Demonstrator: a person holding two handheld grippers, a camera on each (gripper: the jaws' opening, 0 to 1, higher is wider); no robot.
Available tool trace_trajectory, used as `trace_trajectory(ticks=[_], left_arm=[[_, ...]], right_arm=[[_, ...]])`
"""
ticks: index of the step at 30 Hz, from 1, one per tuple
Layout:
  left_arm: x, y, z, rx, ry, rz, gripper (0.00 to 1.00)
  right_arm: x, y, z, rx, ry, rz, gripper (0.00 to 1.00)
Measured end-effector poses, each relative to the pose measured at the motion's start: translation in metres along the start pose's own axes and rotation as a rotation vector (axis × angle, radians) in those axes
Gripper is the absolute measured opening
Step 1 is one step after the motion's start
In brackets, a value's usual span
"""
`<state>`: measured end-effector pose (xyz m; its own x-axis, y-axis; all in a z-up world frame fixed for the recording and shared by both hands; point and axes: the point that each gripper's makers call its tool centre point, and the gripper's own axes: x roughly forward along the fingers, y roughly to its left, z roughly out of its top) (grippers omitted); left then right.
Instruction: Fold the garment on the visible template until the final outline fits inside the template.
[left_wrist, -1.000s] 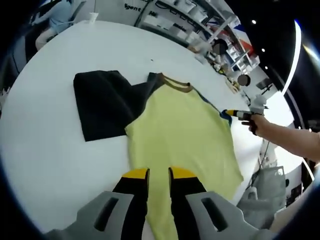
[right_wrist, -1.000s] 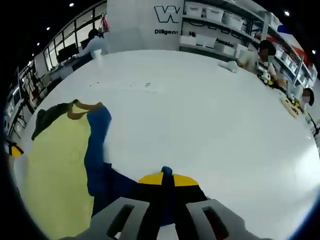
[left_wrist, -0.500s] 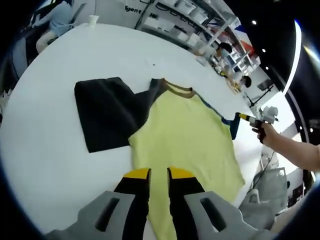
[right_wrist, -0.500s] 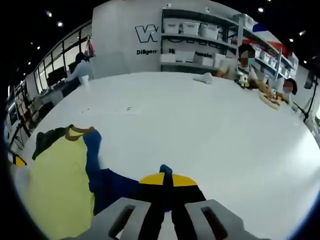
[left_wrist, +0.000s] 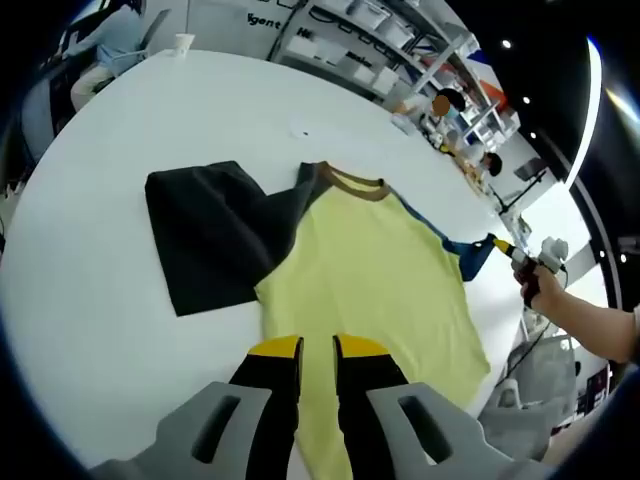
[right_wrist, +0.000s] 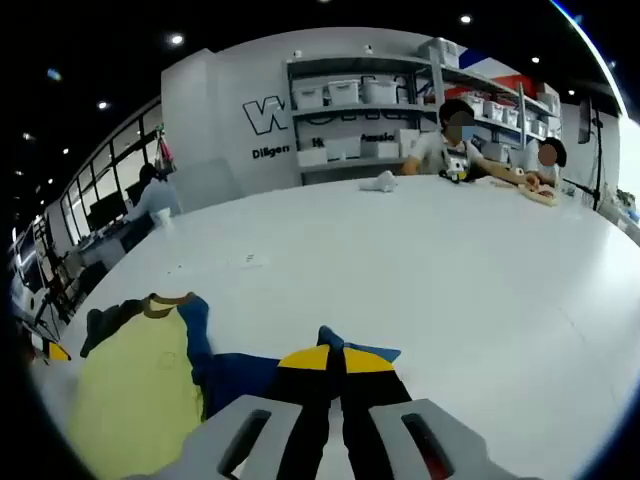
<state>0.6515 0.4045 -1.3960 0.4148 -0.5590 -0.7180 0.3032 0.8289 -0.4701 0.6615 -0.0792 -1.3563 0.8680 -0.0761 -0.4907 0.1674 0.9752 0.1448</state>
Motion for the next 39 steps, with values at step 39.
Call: trace_trajectory(ticks=[39], left_arm=[[-0.016, 0.087, 0.017, 0.001, -0.047, 0.25, 0.14]], right_arm=[[-0.038, -0.037, -0.058, 0.48, -0.12, -0.14, 0.0]])
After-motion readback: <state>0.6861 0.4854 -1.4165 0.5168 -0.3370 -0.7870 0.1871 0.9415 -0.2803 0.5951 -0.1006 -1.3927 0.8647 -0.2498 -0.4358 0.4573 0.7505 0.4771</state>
